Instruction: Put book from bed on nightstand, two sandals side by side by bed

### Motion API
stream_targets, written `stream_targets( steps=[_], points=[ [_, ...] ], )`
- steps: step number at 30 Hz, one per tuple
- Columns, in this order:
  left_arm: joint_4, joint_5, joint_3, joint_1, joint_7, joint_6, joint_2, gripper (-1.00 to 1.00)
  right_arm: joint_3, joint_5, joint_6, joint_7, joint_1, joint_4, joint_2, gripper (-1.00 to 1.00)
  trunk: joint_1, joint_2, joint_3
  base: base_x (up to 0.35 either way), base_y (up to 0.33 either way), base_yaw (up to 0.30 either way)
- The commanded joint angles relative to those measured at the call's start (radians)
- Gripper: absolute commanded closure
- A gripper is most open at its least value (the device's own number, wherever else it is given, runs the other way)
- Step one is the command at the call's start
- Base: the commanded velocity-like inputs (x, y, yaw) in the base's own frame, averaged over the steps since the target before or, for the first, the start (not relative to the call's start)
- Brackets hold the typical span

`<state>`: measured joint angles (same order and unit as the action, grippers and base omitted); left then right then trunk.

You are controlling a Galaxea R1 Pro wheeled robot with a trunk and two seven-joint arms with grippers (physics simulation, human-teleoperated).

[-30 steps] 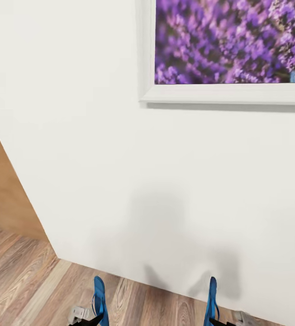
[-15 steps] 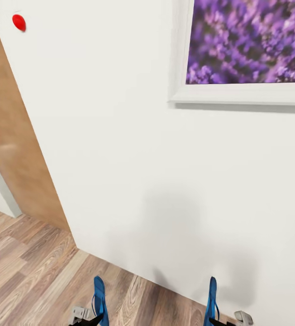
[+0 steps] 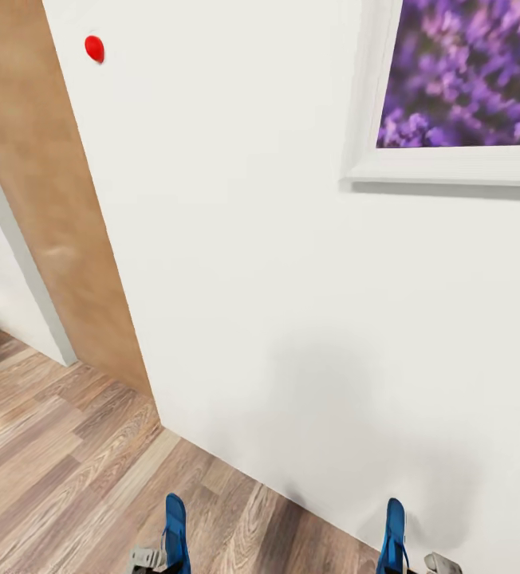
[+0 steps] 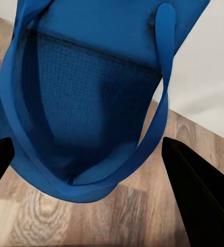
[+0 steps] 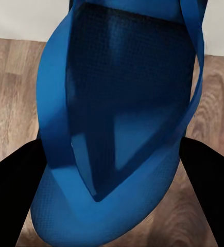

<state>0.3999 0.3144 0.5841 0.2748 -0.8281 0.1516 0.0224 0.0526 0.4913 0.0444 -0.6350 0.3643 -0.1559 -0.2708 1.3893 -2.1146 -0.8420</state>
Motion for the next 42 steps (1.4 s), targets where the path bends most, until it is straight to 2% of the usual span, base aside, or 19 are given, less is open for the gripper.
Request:
stream_targets(
  steps=[1,42],
  points=[
    [-0.001,0.011,0.008,0.001,-0.004,0.006,-0.001,1.00,0.006,0.010,0.005,-0.002,0.000,-0.001,-0.001,1.00,0.000,0.000,-0.001,0.000,0.000,0.208],
    [-0.001,0.011,0.008,0.001,-0.003,0.008,-0.001,1.00,0.006,0.010,0.005,-0.001,0.000,-0.001,-0.001,1.00,0.000,0.000,-0.001,0.000,0.000,0.213]
  ],
)
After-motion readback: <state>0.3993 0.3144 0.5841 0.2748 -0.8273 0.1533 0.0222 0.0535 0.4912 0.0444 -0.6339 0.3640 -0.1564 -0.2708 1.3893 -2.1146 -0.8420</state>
